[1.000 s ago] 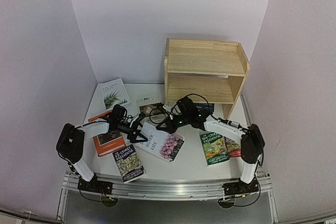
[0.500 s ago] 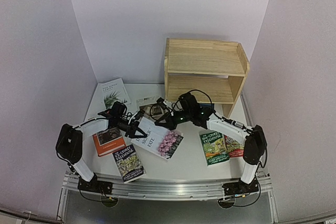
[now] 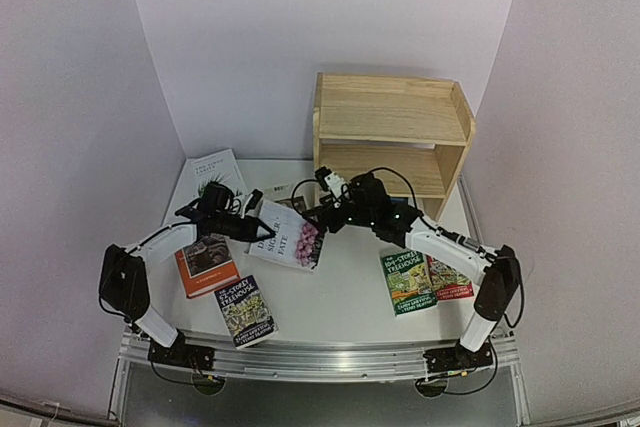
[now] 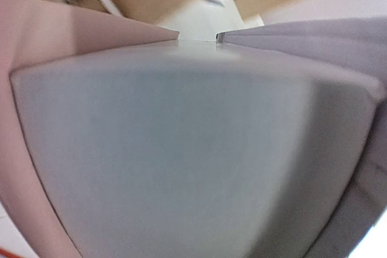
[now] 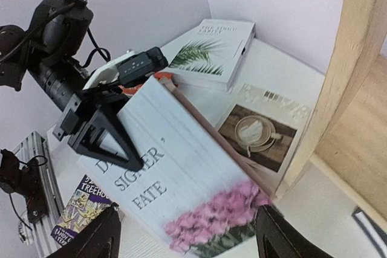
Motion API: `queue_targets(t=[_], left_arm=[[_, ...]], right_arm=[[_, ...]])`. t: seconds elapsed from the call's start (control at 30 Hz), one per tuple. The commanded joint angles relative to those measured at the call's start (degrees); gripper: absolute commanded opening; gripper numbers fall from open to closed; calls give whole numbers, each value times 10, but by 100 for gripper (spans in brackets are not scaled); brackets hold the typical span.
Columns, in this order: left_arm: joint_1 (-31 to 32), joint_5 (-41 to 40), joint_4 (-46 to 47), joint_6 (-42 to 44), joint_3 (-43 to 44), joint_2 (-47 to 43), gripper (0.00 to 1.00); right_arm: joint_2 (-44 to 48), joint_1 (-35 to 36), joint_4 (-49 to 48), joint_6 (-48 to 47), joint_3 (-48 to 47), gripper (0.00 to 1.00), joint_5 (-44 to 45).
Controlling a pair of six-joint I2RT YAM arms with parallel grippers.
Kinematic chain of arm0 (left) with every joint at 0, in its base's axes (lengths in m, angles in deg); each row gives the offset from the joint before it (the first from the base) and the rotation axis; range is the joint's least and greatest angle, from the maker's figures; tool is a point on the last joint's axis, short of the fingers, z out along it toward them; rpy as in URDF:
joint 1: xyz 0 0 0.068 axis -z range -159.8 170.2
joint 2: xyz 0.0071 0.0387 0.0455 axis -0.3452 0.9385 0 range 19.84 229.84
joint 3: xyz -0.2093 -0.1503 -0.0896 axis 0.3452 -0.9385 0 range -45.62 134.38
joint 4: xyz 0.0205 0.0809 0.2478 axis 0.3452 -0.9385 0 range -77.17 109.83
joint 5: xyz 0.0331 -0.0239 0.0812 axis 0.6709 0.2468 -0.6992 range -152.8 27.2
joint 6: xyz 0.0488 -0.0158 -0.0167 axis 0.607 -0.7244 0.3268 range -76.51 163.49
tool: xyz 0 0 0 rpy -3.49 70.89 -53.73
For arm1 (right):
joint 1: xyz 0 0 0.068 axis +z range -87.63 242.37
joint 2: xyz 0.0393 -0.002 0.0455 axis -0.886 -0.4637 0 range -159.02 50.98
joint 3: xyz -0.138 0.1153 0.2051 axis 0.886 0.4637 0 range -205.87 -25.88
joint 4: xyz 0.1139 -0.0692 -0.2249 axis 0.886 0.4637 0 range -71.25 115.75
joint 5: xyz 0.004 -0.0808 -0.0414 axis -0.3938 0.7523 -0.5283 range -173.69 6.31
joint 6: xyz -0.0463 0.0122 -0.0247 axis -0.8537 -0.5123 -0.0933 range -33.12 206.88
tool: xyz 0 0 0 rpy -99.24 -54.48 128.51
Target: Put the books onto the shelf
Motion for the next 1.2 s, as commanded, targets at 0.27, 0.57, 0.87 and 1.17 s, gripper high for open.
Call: queue_targets(t=[0.27, 0.57, 0.87, 1.17], left_arm=[[-86, -139, -35, -267, 96, -74, 24], [-89, -147, -47, -265, 93, -103, 25], [-95, -130, -20, -288, 72, -117, 27], [-101, -121, -4, -296, 61, -123, 31]], right_arm=[[-7, 131, -362, -341, 130, 90, 127], [-172, 154, -420, -465, 7, 93, 206], [-282, 155, -505, -514, -68, 96, 292], [-381, 156, -561, -586, -189, 89, 411]])
